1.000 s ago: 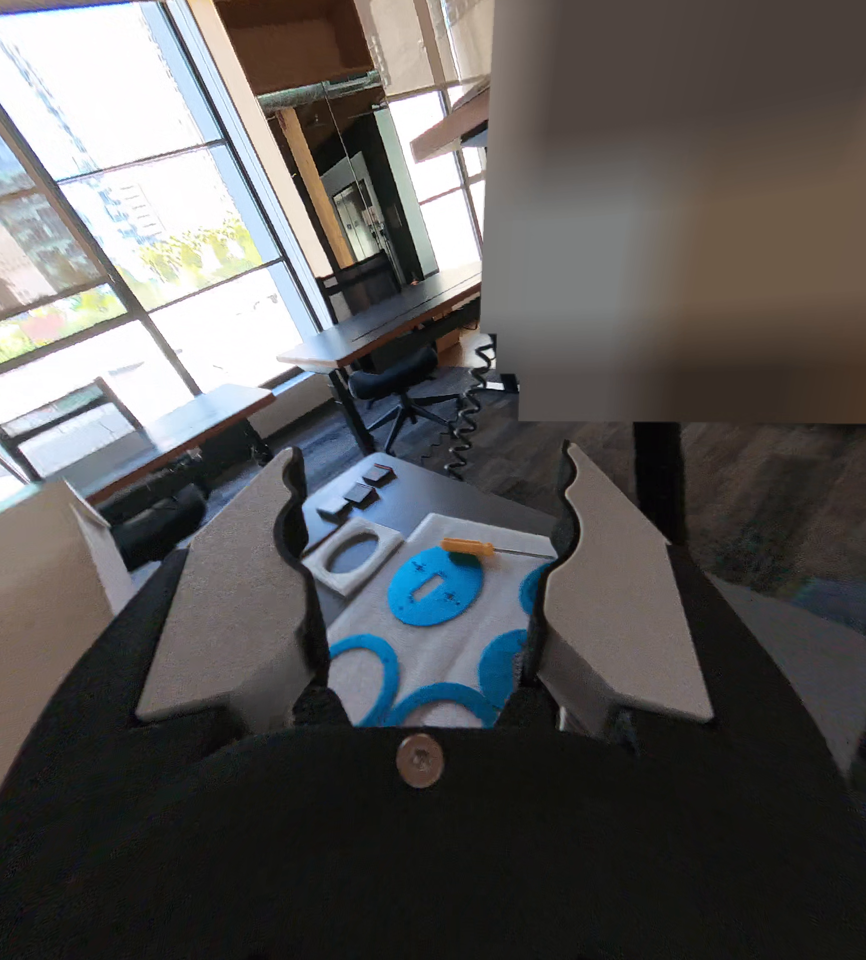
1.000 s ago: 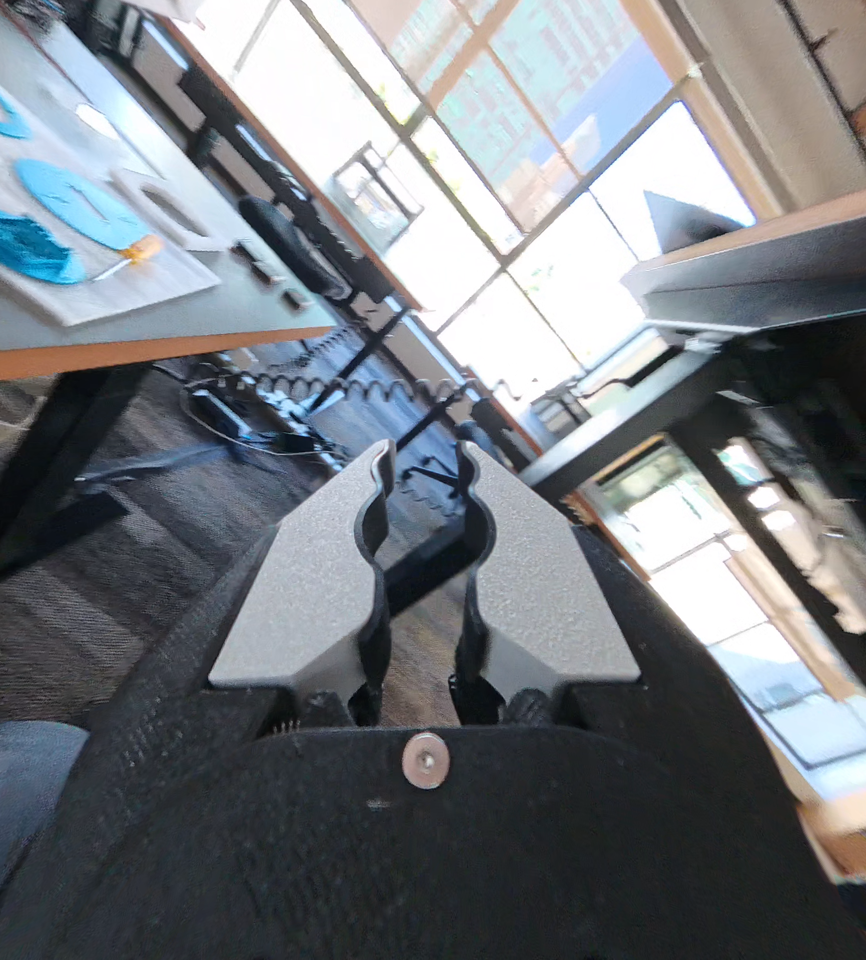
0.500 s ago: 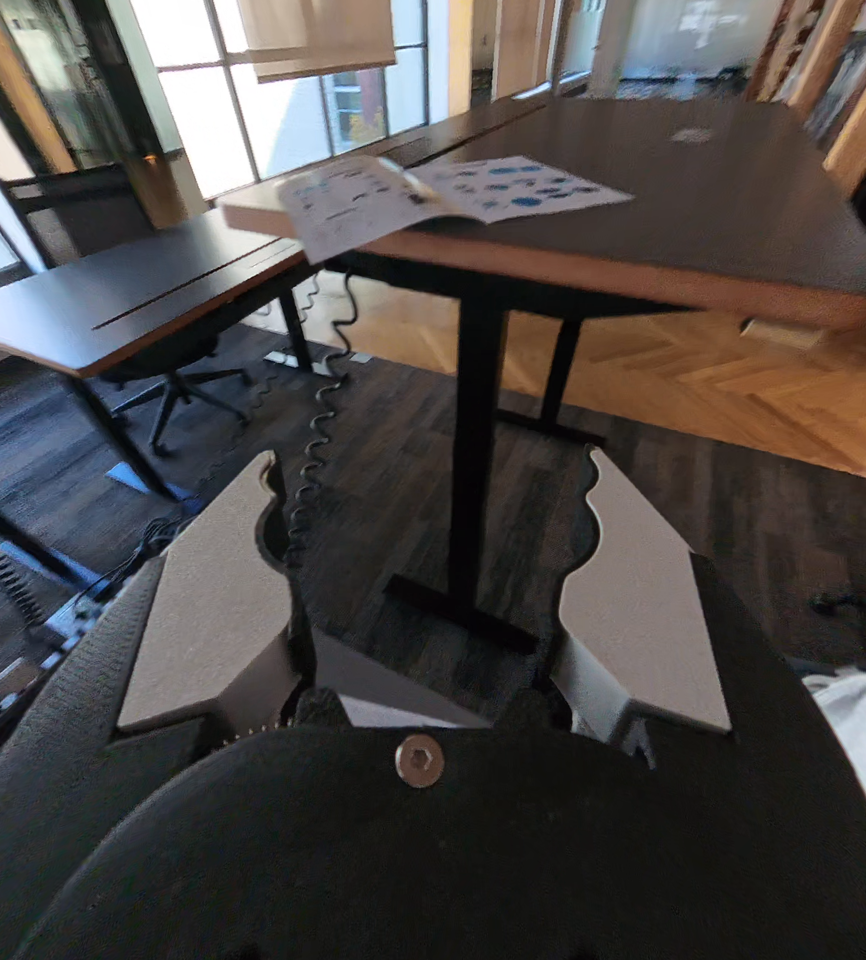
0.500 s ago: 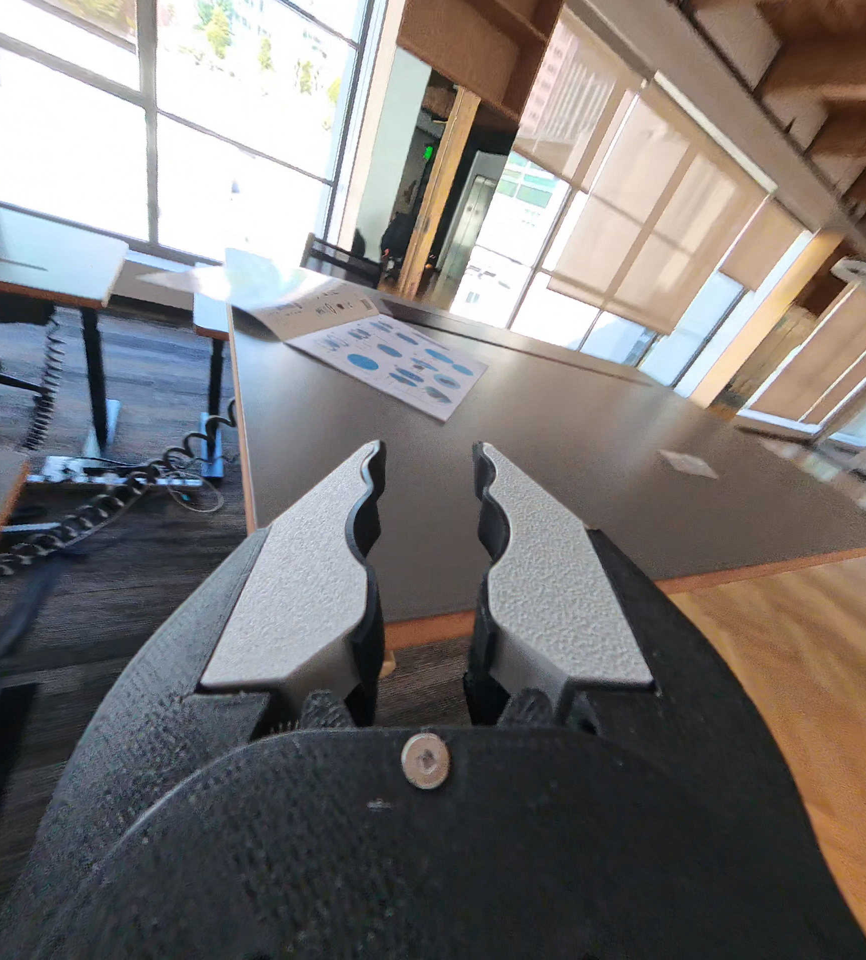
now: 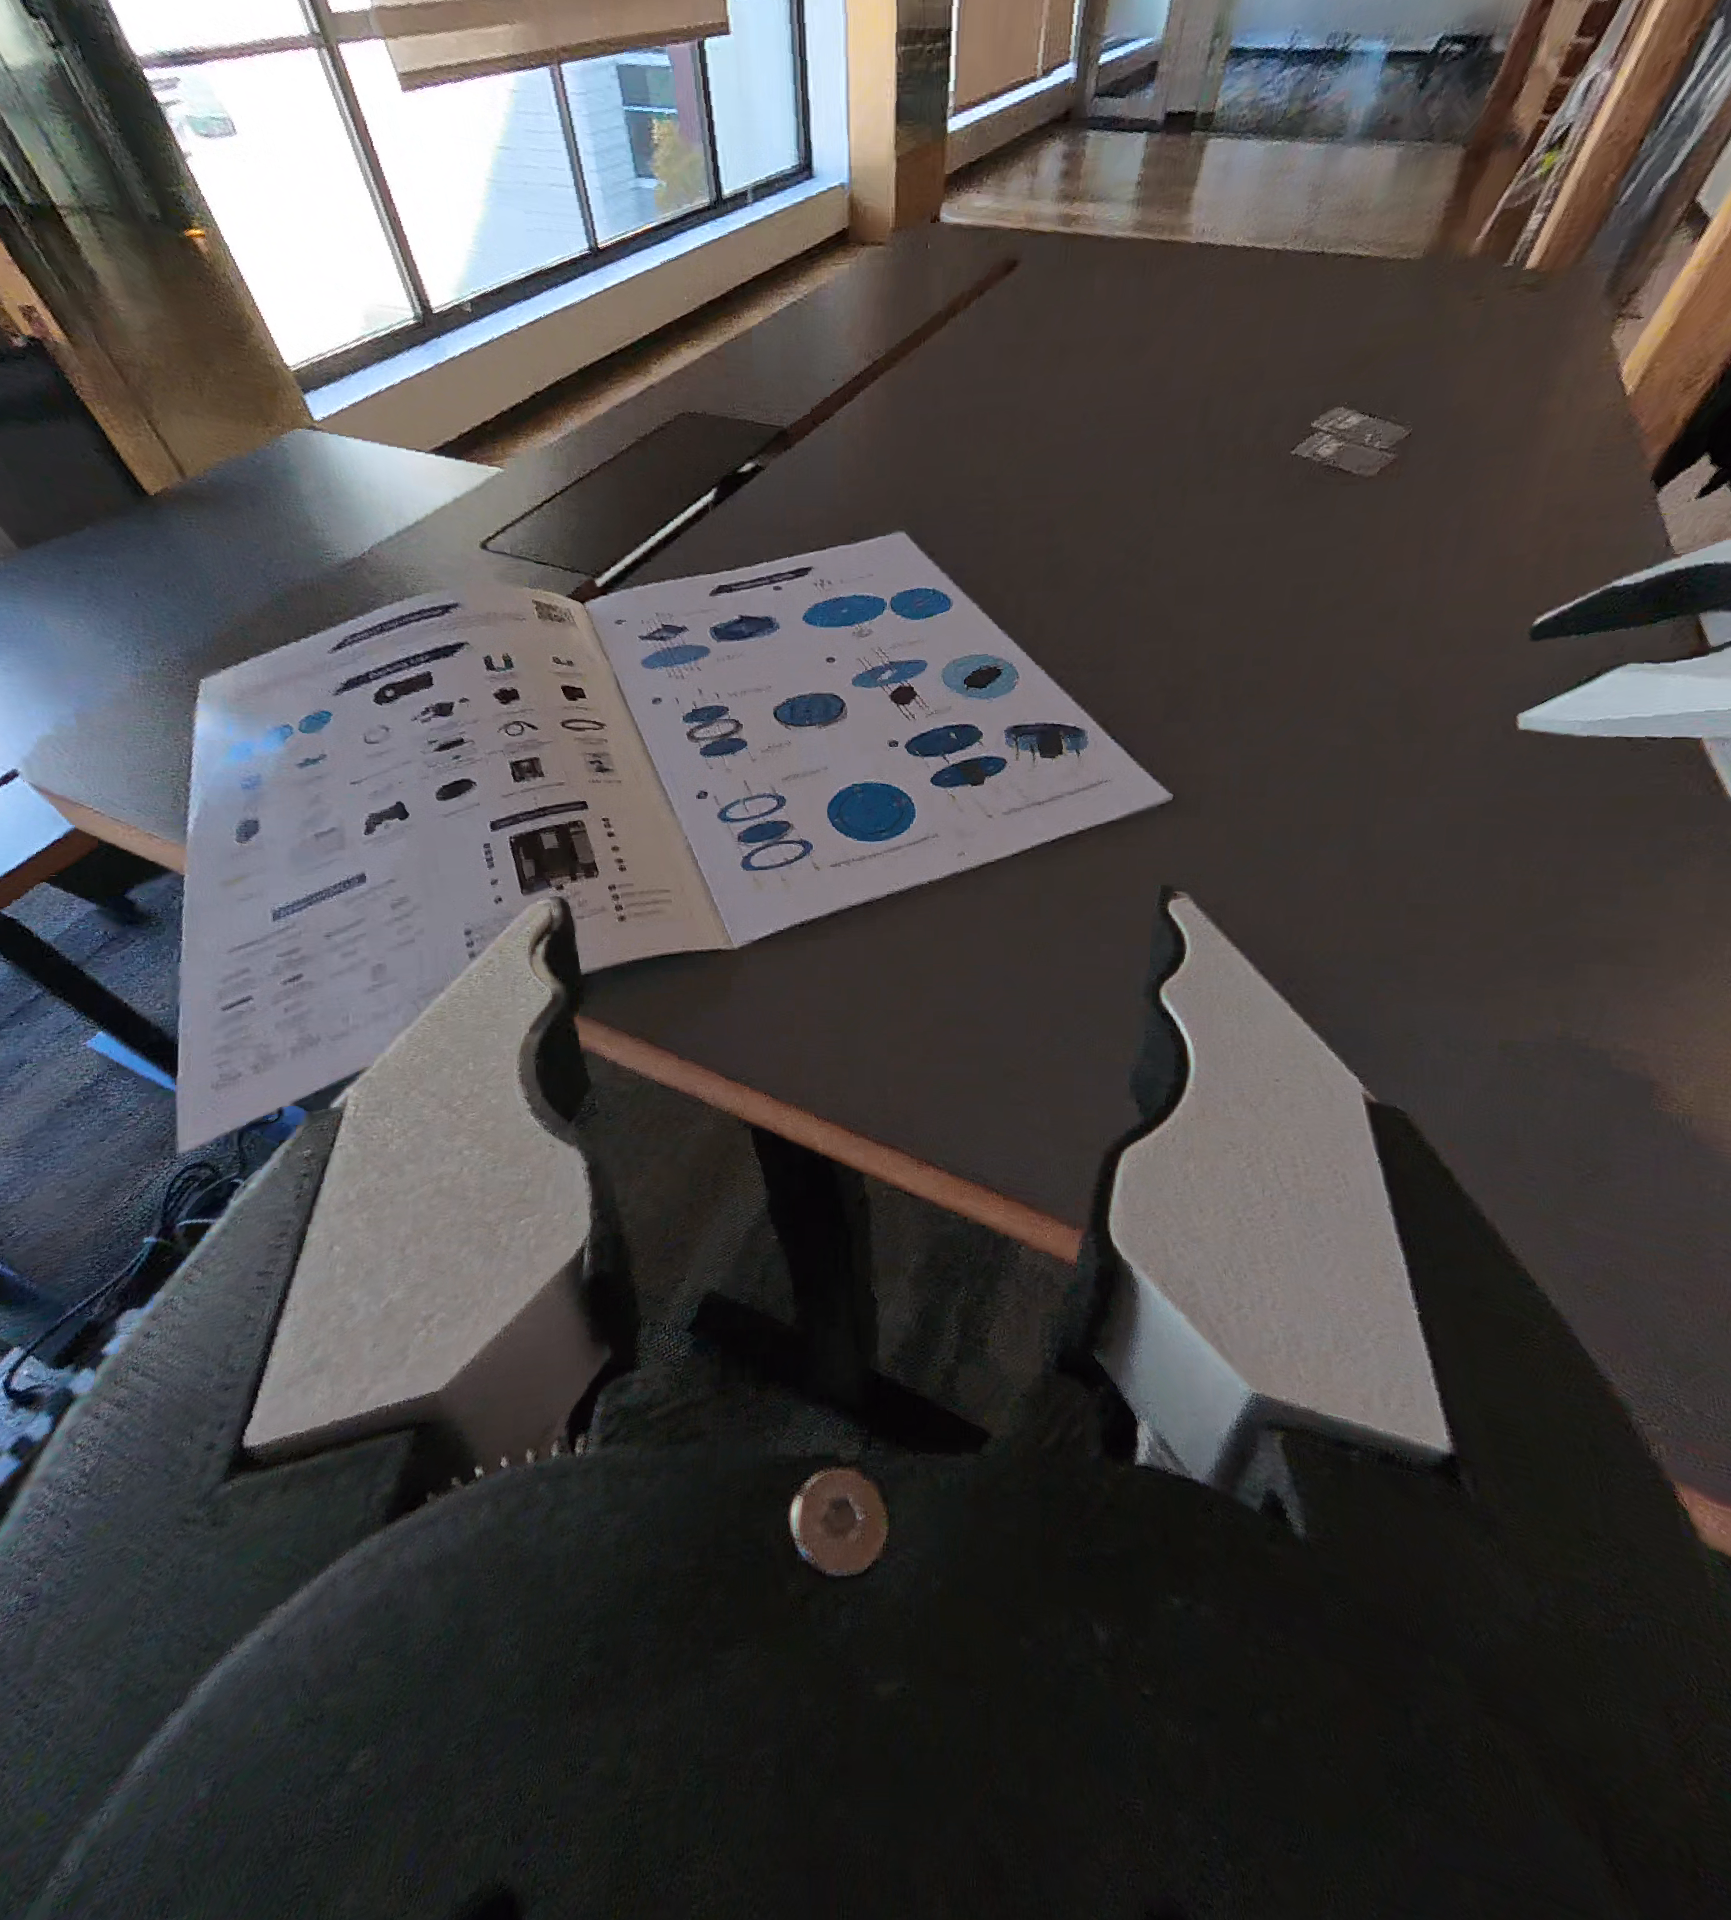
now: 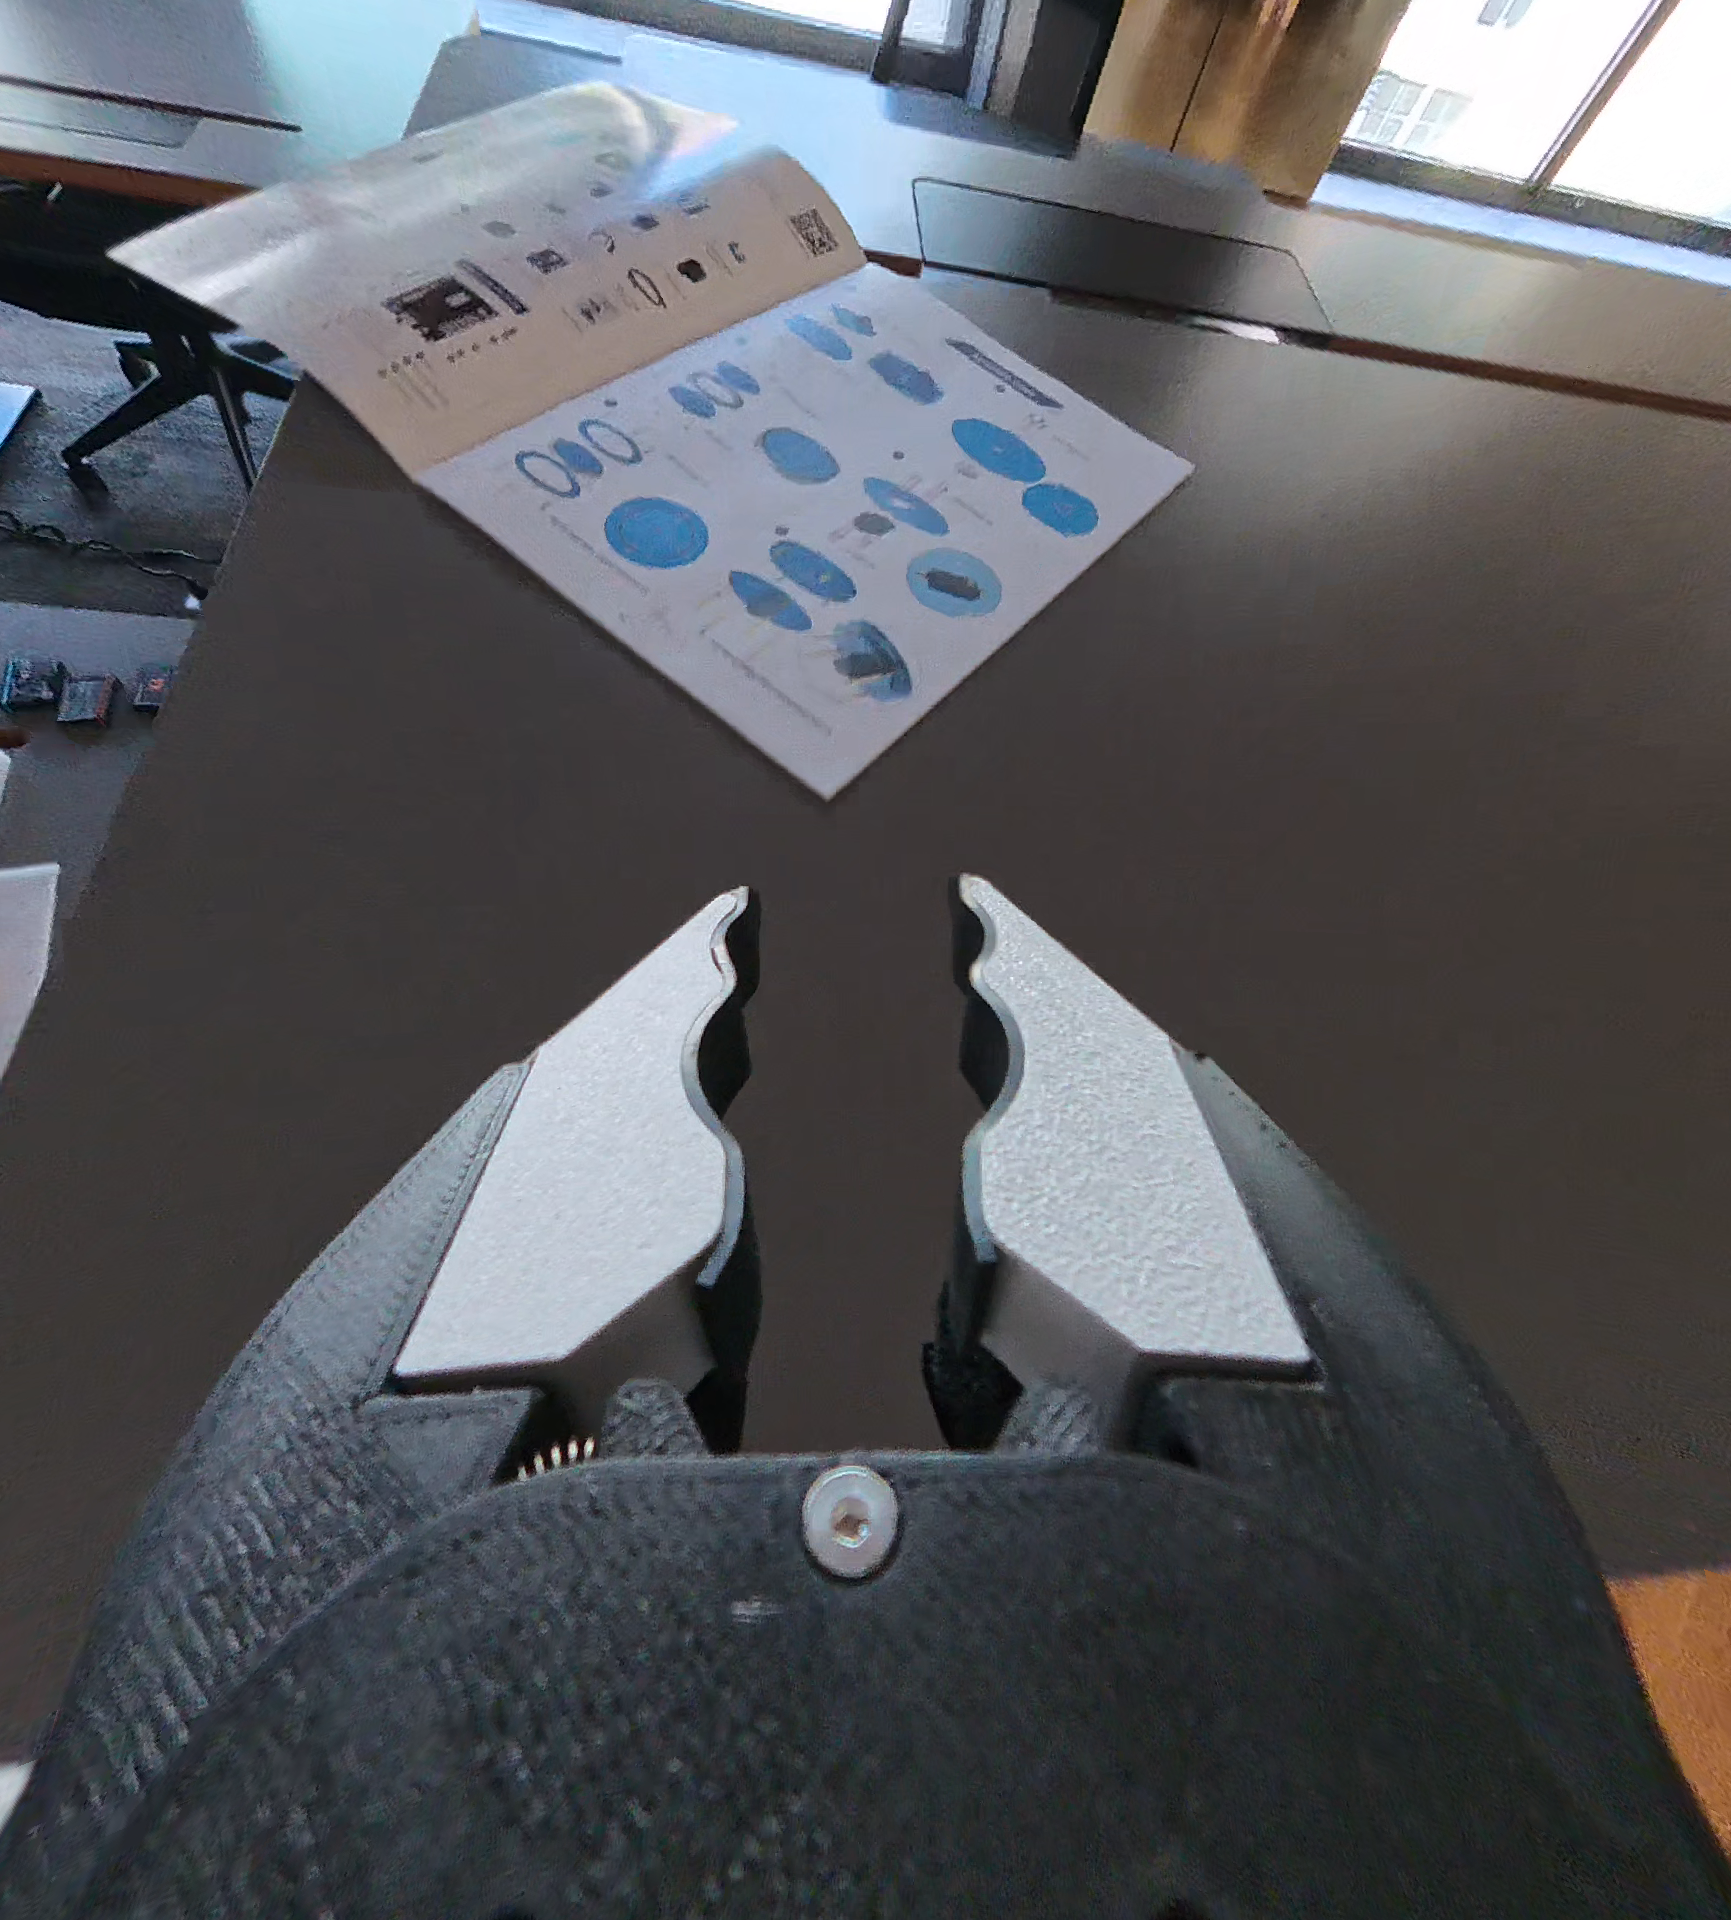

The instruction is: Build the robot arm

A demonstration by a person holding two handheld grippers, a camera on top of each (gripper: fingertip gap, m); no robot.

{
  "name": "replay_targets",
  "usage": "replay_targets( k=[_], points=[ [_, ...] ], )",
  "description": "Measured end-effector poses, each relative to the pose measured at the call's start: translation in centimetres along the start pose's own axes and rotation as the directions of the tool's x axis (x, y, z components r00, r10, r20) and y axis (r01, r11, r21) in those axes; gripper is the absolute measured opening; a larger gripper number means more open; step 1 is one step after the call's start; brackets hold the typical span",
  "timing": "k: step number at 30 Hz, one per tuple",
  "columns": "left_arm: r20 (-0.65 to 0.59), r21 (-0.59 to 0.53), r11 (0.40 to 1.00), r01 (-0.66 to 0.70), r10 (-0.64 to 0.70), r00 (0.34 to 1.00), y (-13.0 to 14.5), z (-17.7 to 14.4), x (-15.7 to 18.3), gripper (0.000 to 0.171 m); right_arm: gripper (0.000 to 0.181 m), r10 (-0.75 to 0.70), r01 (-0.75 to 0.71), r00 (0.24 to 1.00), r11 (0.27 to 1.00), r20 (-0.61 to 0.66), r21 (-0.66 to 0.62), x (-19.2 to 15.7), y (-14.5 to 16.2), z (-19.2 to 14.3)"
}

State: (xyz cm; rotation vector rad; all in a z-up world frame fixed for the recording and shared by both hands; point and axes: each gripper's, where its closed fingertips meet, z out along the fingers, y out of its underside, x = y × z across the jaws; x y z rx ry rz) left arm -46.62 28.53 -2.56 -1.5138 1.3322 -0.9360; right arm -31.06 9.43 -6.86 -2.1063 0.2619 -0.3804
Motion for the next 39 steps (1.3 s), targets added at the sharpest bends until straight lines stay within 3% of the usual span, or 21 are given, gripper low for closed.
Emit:
replay_targets(
  k=[6, 10, 15, 19, 24, 26, 28, 33, 35, 39],
  points=[
    [0.022, 0.015, 0.999, 0.036, -0.036, 0.999, -4.9, 1.9, -1.5, 0.101, 0.035, -0.035, 0.036, 0.999, 0.999, 0.015, -0.024, 3.0, -4.6, 4.5],
    [0.123, -0.001, 1.0, -0.031, 0.031, 0.992, -10.8, 3.2, -5.0, 0.1, 0.037, -0.026, 0.026, 0.999, 0.999, 0.028, -0.026, 4.4, -8.5, 4.8],
    [0.086, -0.074, 0.992, -0.099, 0.105, 0.991, -16.3, 6.2, -6.8, 0.096, 0.034, -0.005, 0.005, 1.0, 0.996, -0.005, -0.093, 6.3, -13.0, 4.5],
    [0.002, -0.174, 0.982, -0.066, 0.067, 0.998, -15.4, 9.4, -9.4, 0.096, 0.035, -0.01, 0.013, 1.0, 0.965, 0.014, -0.262, 6.1, -14.1, 6.0],
    [-0.089, -0.347, 0.938, 0.025, -0.06, 0.994, -12.2, 14.7, -13.5, 0.097, 0.035, 0.064, -0.04, 0.997, 0.912, 0.046, -0.408, 5.5, -14.2, 11.2],
    [-0.166, -0.38, 0.923, 0.066, -0.139, 0.976, -12.0, 16.5, -13.6, 0.097, 0.025, 0.092, -0.055, 0.994, 0.889, 0.058, -0.455, 5.6, -13.7, 13.3],
    [-0.25, -0.377, 0.922, 0.084, -0.189, 0.95, -12.4, 17.9, -13.1, 0.095, 0.021, 0.15, -0.099, 0.987, 0.864, 0.065, -0.493, 5.9, -13.2, 15.4],
    [-0.335, -0.345, 0.938, 0.039, -0.162, 0.928, -13.3, 20.3, -12.6, 0.098, 0.023, 0.194, -0.147, 0.981, 0.784, 0.014, -0.603, 7.9, -12.5, 18.1],
    [-0.338, -0.346, 0.938, 0.025, -0.149, 0.929, -13.5, 20.8, -12.6, 0.099, 0.023, 0.135, -0.102, 0.991, 0.778, 0.006, -0.62, 8.5, -12.9, 18.6],
    [-0.325, -0.348, 0.937, -0.033, -0.088, 0.942, -13.3, 22.1, -13.1, 0.099, 0.023, 0.046, 0.035, 0.993, 0.76, 0.107, -0.649, 7.0, -12.4, 17.7]
  ],
)
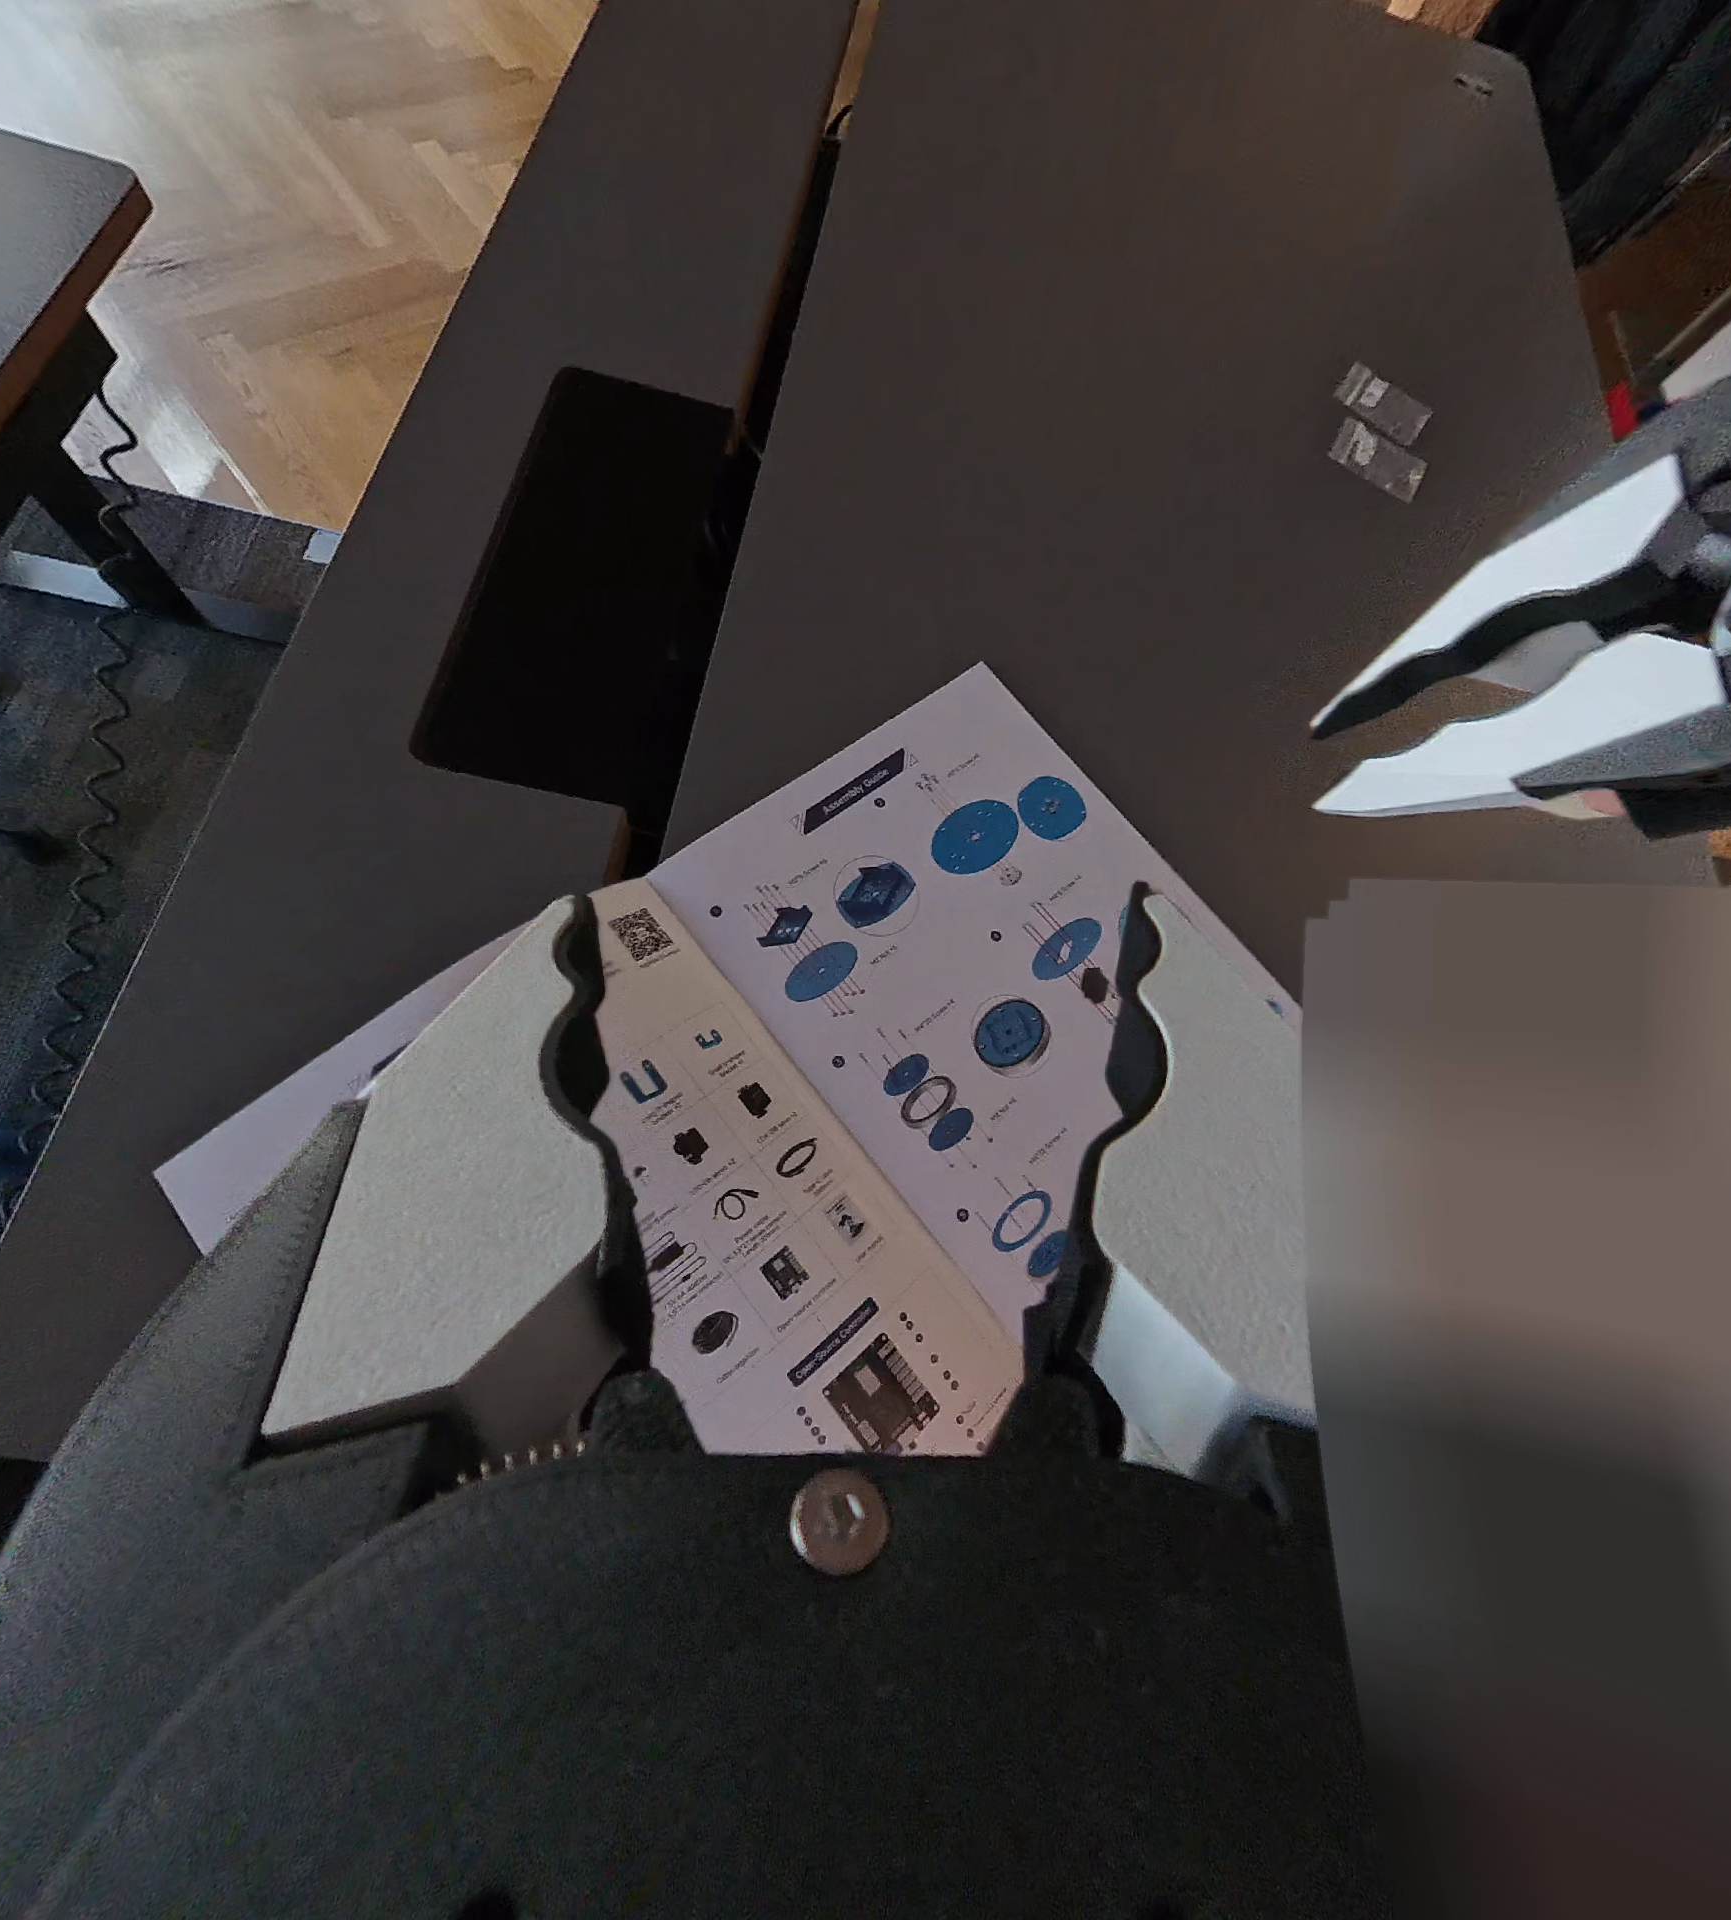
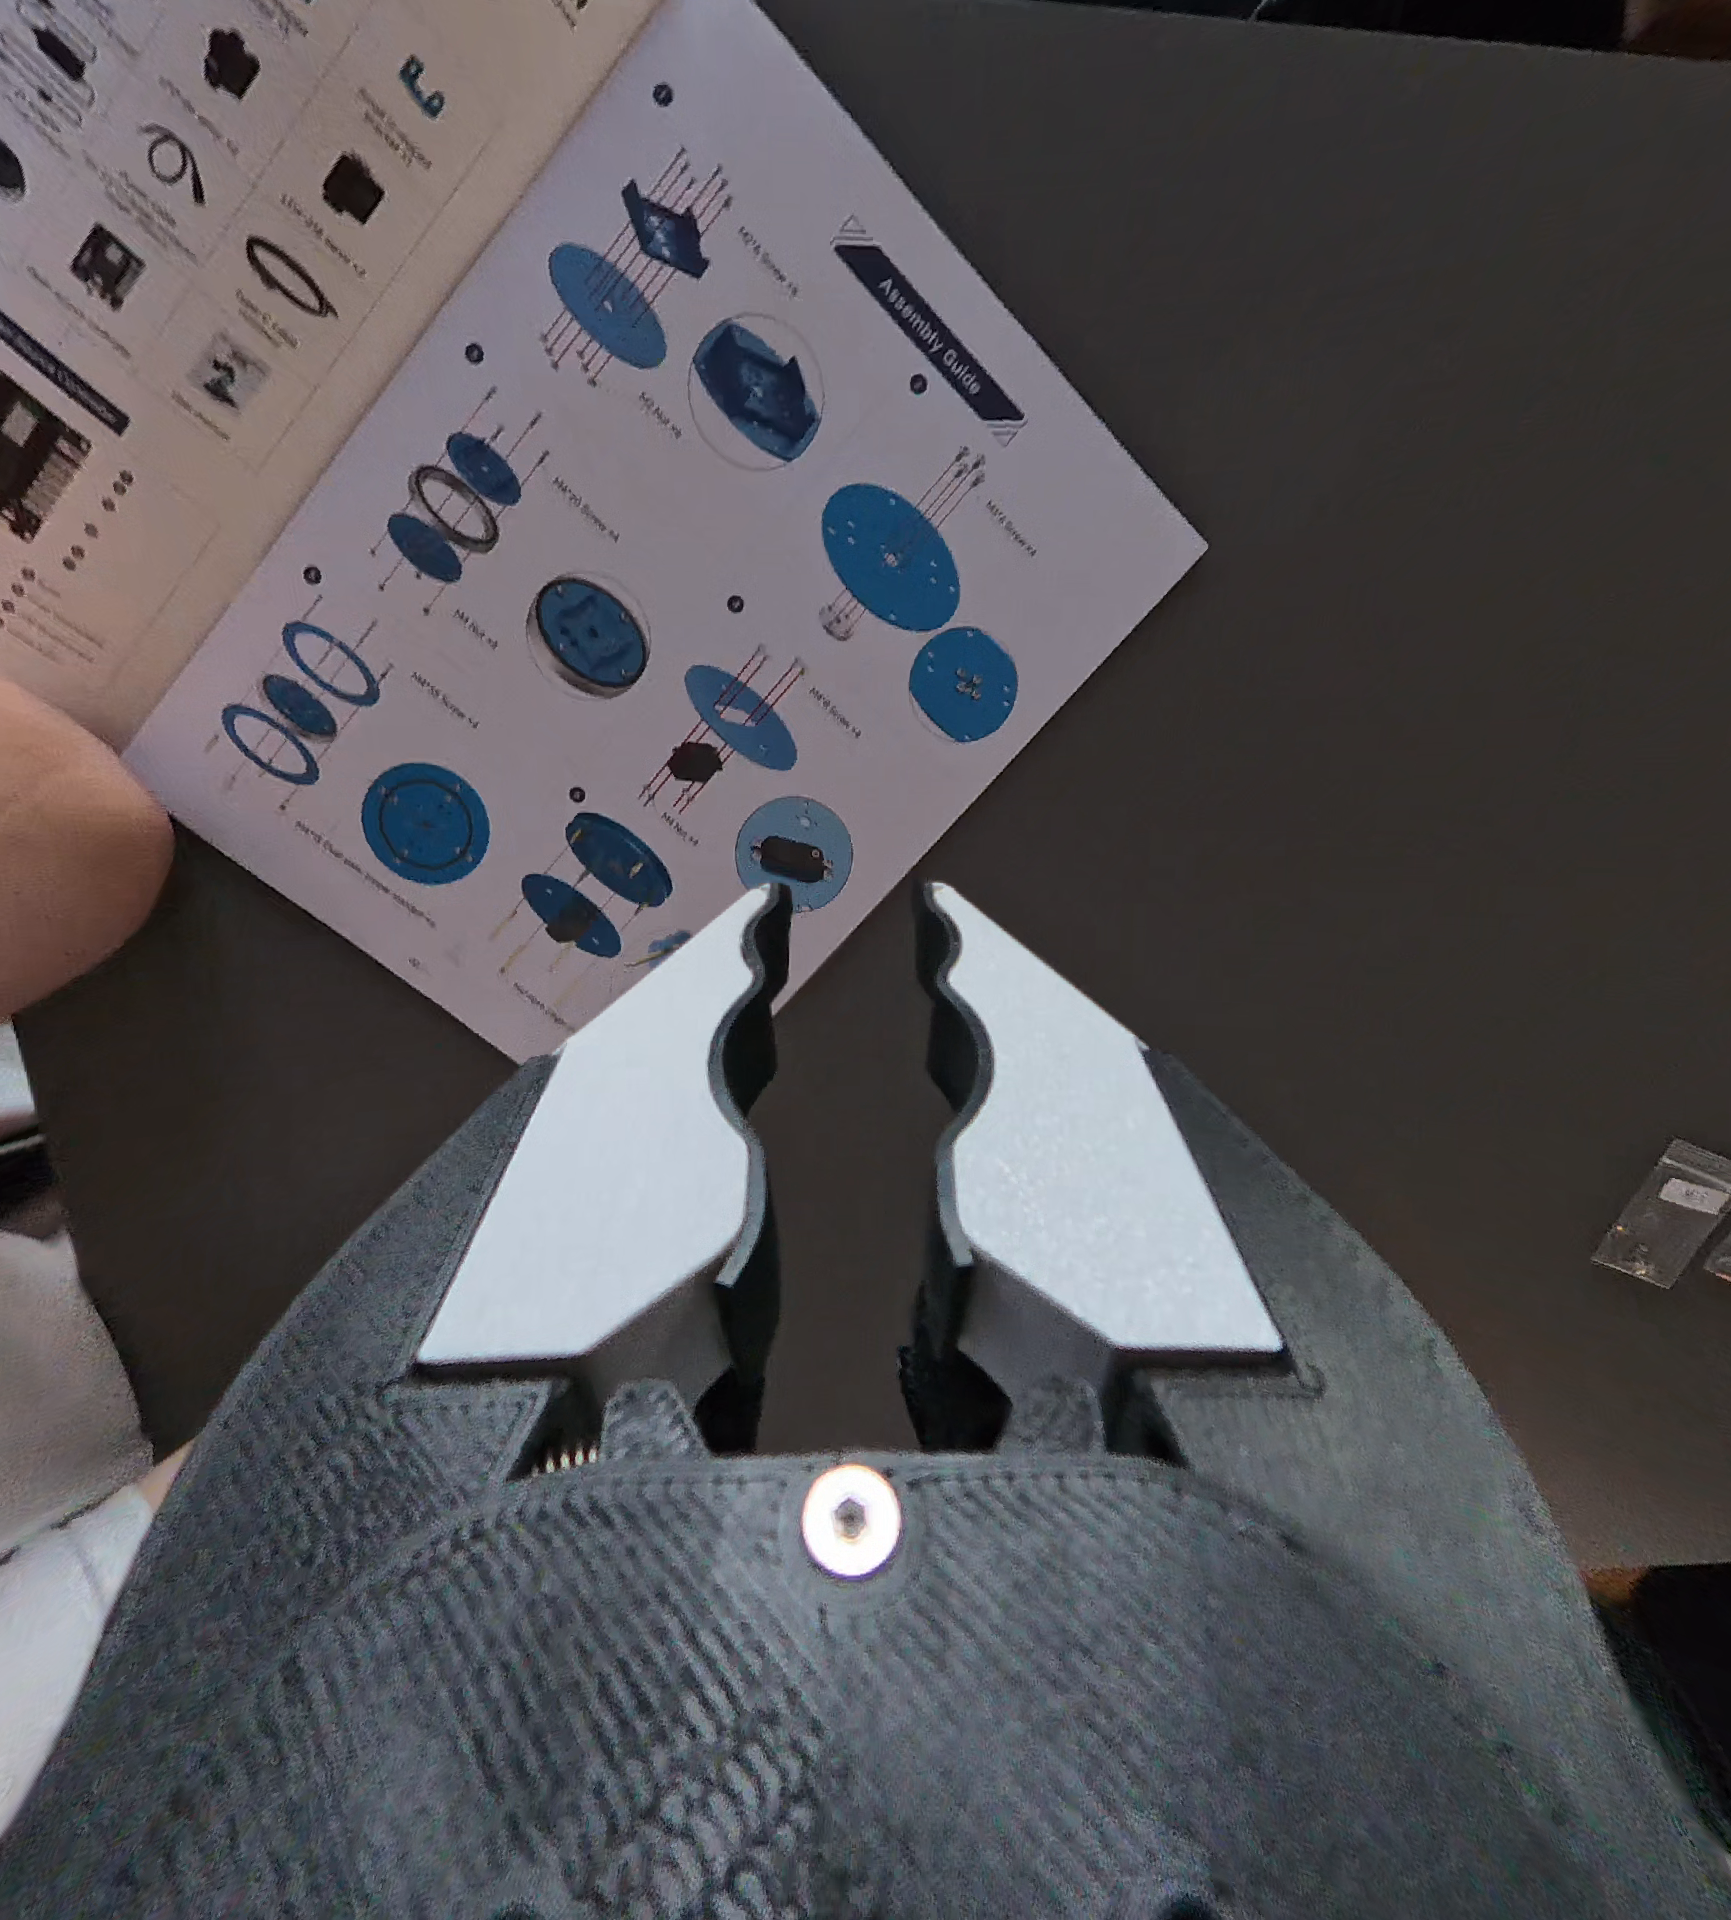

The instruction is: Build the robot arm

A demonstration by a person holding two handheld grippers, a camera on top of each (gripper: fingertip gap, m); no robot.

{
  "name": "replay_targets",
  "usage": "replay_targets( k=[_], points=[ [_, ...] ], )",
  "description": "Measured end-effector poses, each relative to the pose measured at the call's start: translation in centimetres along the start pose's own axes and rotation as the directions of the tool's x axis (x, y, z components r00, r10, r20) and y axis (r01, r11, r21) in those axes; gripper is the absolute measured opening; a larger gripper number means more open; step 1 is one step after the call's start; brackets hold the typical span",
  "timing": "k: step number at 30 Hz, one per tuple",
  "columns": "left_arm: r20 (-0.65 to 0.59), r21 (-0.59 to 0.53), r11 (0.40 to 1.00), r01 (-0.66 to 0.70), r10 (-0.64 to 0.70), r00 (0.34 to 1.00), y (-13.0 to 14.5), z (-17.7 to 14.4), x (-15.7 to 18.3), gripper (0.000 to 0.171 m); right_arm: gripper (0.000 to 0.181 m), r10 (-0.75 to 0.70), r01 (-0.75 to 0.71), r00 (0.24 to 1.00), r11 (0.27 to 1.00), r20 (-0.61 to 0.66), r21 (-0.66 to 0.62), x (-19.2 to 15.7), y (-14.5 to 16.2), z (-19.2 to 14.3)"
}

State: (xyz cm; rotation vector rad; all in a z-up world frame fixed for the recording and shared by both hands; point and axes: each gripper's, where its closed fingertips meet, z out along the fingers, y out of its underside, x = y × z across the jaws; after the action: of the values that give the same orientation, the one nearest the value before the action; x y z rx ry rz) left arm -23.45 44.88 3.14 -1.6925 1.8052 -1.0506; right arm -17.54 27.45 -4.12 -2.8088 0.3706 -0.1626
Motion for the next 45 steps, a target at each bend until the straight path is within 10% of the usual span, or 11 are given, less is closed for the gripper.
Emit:
replay_targets(
  k=[45],
  points=[
    [-0.125, -0.096, 0.995, -0.008, -0.004, 0.992, 0.2, 1.6, 2.2, 0.097, 0.0, -0.269, 0.282, 0.959, 0.938, 0.088, -0.201, -1.6, 3.0, 2.5]
  ],
)
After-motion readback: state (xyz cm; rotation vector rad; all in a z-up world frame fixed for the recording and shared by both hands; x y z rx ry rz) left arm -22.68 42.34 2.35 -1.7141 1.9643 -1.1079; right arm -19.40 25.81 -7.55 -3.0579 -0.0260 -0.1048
